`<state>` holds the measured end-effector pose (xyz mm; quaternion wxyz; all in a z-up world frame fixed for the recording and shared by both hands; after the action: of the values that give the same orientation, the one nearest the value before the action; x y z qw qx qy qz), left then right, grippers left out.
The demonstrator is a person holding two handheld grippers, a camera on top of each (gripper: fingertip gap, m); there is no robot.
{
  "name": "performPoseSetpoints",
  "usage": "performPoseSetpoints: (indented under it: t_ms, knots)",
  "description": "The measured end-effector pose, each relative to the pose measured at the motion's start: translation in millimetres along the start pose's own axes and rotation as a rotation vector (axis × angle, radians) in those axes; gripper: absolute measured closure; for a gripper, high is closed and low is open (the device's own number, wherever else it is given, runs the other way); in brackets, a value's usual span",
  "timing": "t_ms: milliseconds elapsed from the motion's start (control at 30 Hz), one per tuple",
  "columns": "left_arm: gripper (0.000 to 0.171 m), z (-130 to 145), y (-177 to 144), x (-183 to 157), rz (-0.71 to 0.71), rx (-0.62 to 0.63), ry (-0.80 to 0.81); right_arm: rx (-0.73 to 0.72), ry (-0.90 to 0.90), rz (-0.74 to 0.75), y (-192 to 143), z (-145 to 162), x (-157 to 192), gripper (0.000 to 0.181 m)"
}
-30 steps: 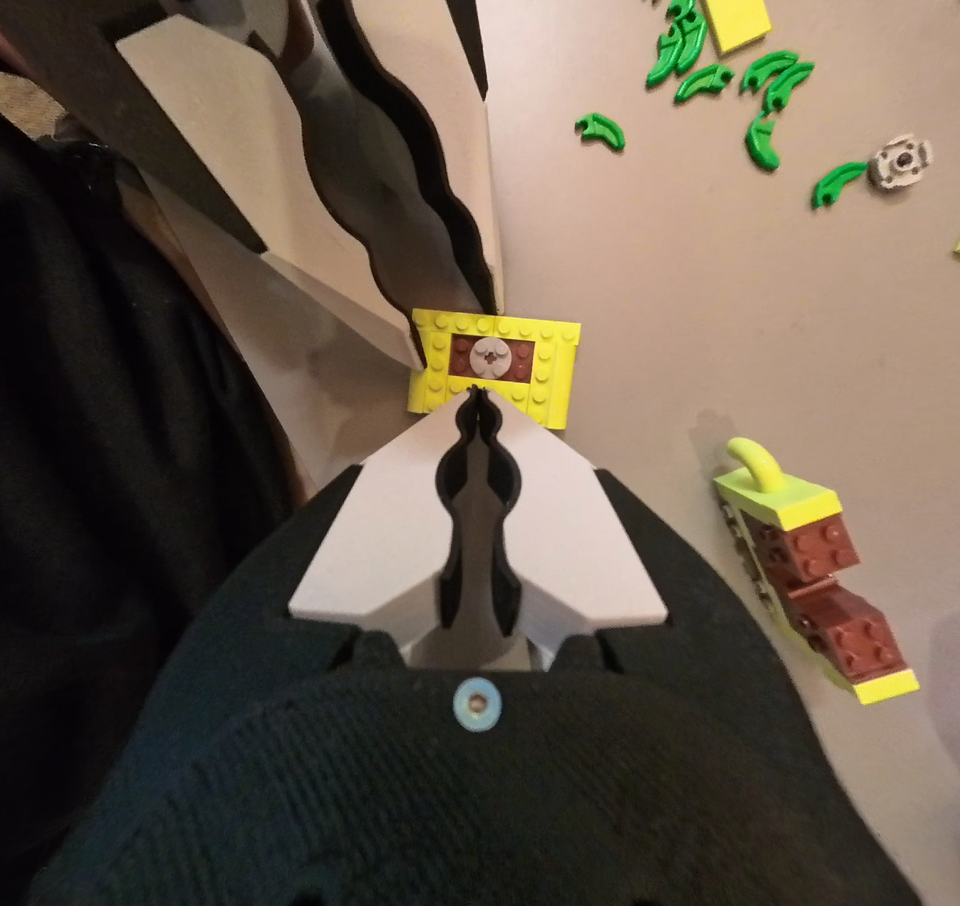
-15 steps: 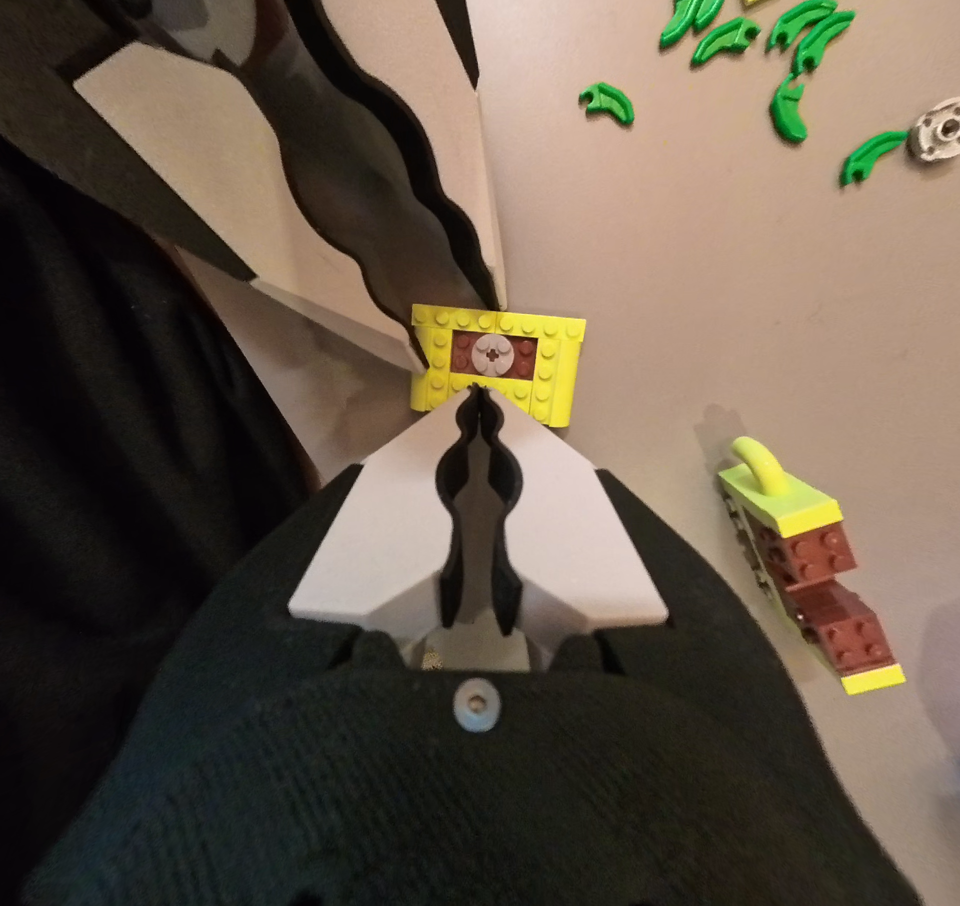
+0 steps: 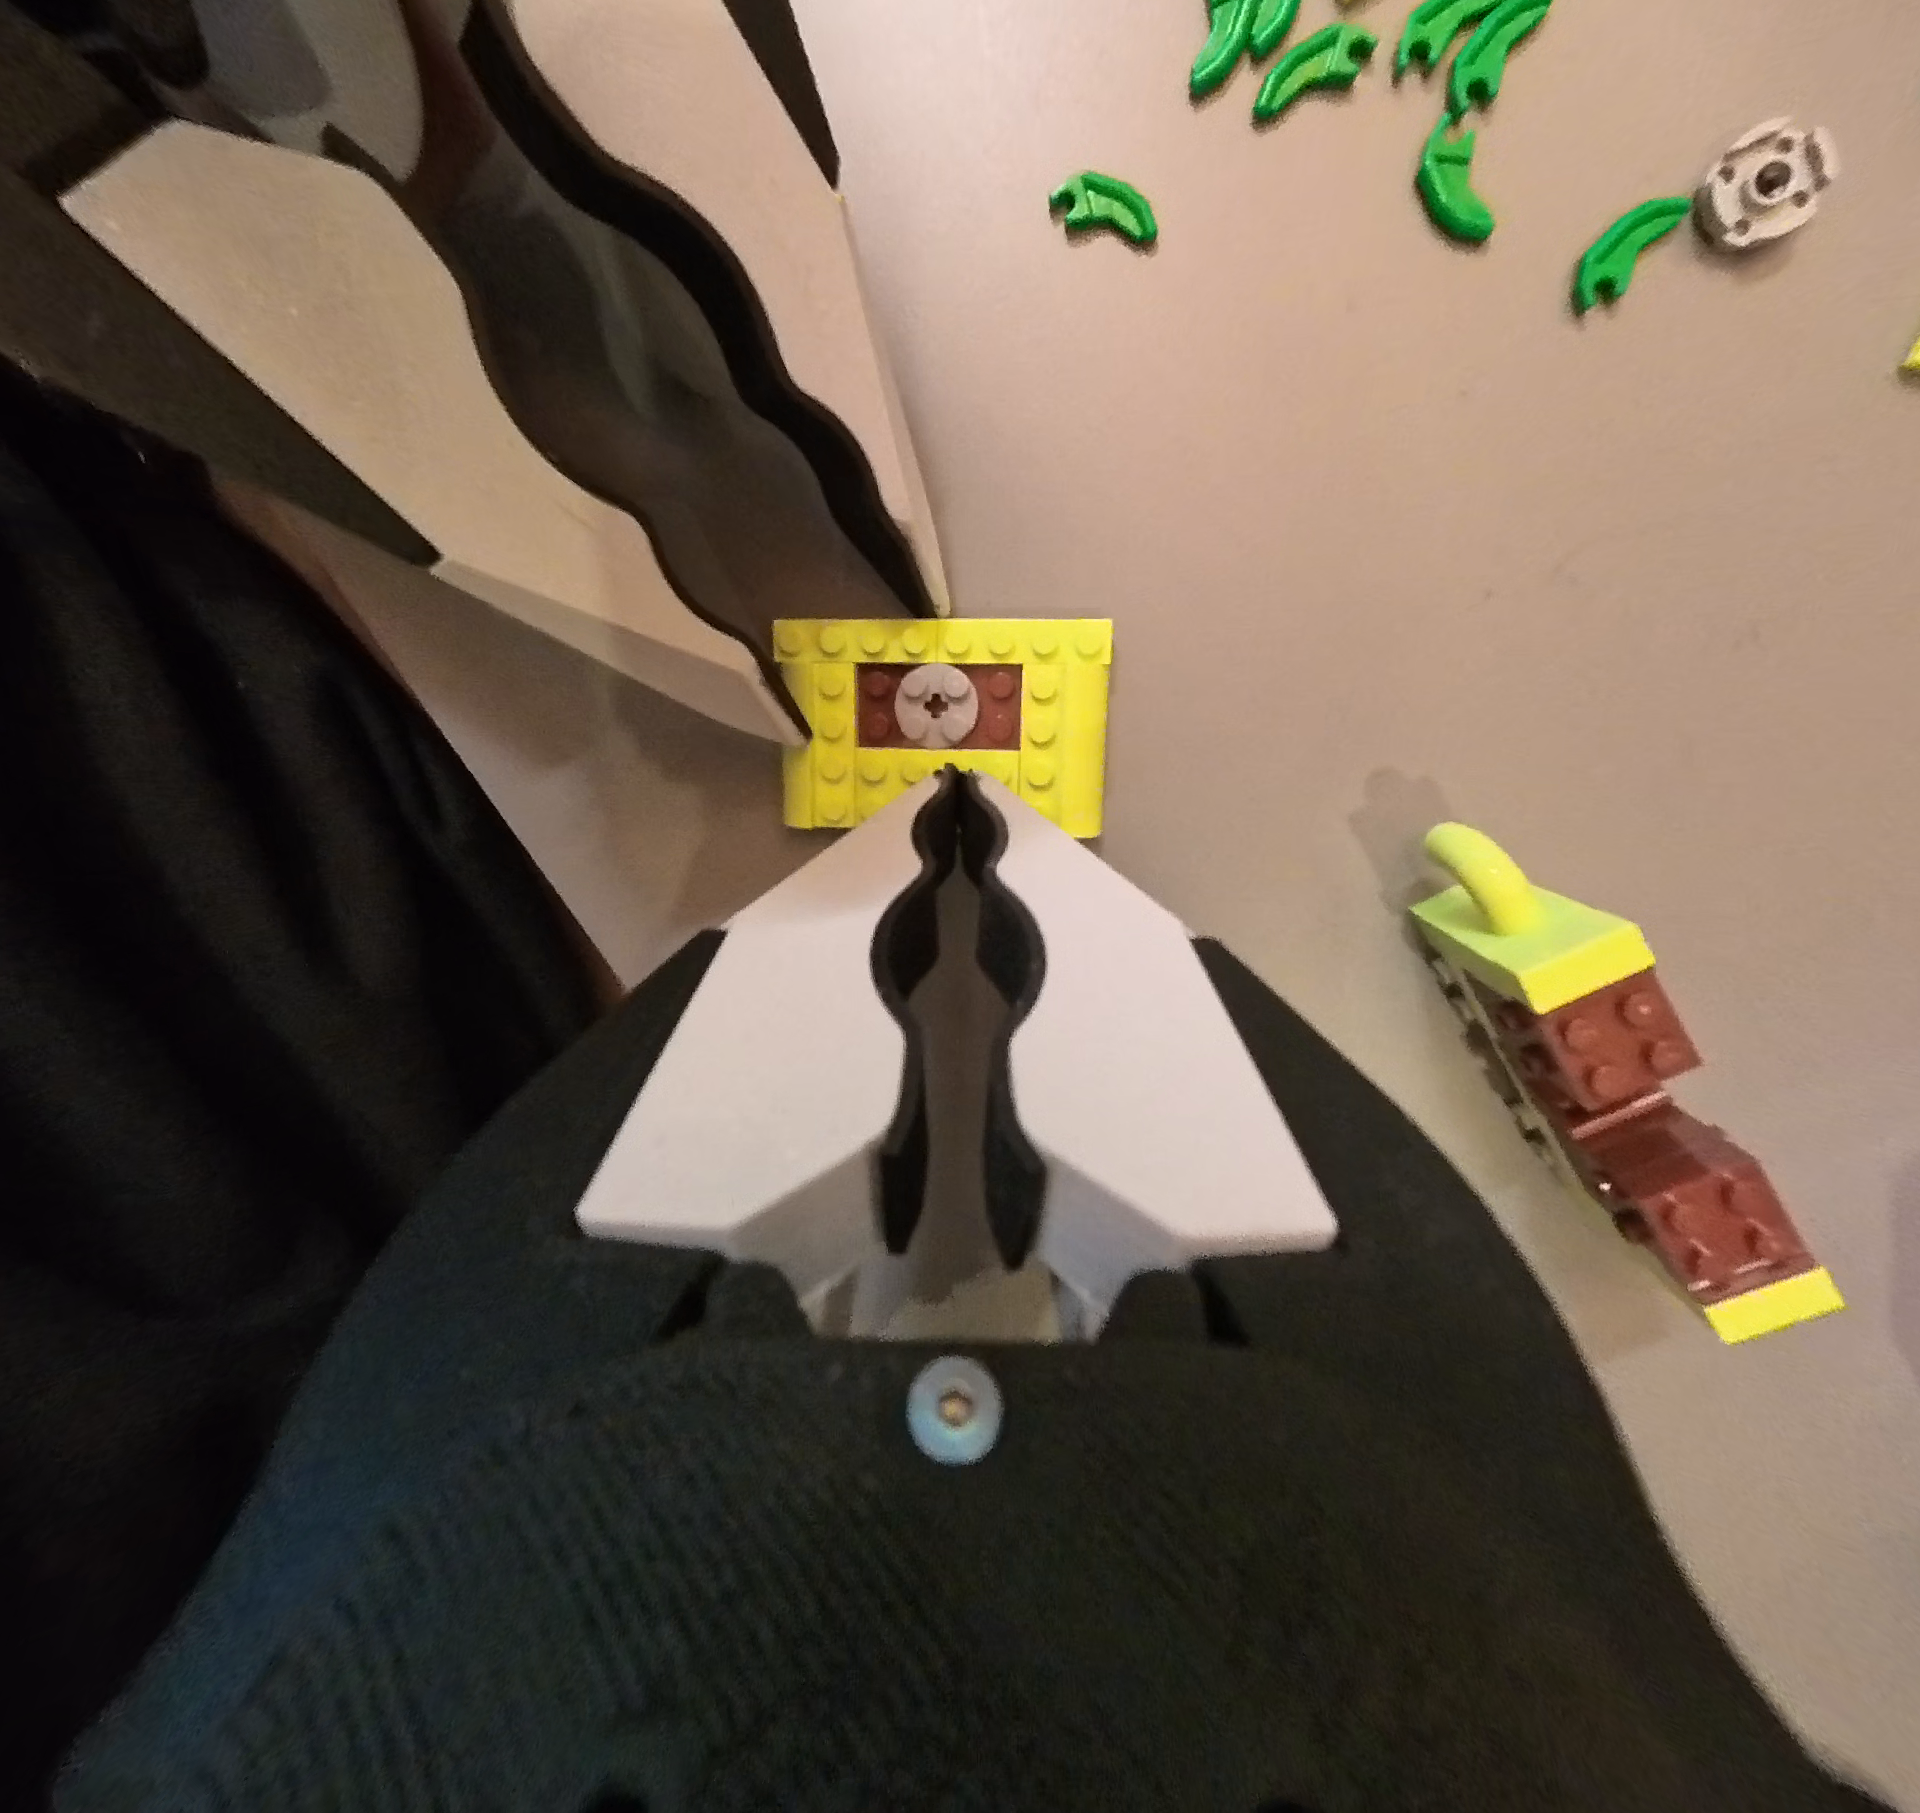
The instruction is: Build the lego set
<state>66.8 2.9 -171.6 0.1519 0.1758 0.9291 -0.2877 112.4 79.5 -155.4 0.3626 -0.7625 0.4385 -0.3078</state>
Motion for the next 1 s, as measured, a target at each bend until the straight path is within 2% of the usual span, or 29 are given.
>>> performPoseSetpoints:
  t_ms: [267,333,600,733,867,1000]
  knots:
    - [0.144,0,0,-1,0.003,0.002,0.004,-0.004,0.017,-0.025,-2,0,-2,0.181]
    - [0.144,0,0,-1,0.002,0.002,0.005,-0.058,0.004,0.02,-4,-4,-6,0.181]
    - [0.144,0,0,0,-0.001,0.001,0.004,-0.074,-0.015,0.099,-1,-1,-9,0.181]
    - [0.144,0,0,0,0.0,0.001,0.003,-0.077,-0.03,0.095,-2,-1,-9,0.181]
    - [0.144,0,0,-1,-0.004,0.002,0.01,-0.136,0.035,0.021,-2,-5,-11,0.181]
    - [0.144,0,0,-1,-0.006,0.002,0.012,-0.169,0.007,0.029,4,-11,-10,0.181]
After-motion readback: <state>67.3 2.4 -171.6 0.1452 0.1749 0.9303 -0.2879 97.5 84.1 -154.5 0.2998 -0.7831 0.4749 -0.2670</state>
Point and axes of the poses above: each gripper's, where its closed fingertips meet, y out along the fingers, z out of its underside, x = y × z across the jaws, the point moved 6 cm from there along -y, back along the fingers, and after that the axes turned 10 degrees about -x, right-handed, at the moved point
